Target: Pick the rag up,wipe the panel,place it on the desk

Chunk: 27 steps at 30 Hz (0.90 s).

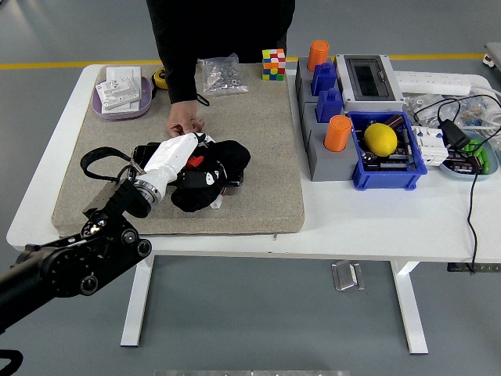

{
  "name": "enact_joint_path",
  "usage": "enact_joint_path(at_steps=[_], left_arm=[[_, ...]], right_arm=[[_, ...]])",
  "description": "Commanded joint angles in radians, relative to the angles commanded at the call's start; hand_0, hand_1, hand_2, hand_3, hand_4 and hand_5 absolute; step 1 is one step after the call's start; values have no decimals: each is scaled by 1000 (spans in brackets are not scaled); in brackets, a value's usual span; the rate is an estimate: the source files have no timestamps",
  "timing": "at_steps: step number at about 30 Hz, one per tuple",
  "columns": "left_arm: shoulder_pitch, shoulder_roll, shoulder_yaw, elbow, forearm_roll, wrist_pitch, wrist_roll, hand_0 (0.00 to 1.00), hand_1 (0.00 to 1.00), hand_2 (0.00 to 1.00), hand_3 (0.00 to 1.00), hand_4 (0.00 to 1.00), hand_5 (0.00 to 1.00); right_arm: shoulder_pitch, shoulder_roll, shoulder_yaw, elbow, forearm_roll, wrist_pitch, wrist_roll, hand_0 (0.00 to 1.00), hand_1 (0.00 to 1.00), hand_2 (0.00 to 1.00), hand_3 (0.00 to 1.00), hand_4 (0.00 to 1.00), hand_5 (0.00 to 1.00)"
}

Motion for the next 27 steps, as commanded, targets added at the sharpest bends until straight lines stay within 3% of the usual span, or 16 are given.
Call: enact_joint_path(at_steps=[15,27], left_arm=[[-10,-2,46,-20,1,-10,8,219,148,496,378,325,2],[9,-5,-5,13,24,31,24,219,149,497,382,332,2]], right_arm=[[0,-2,9,0,-10,-1,-6,720,665,697,585,939,579],[-4,5,20,0,-23,0,-10,720,664,697,585,939,579]])
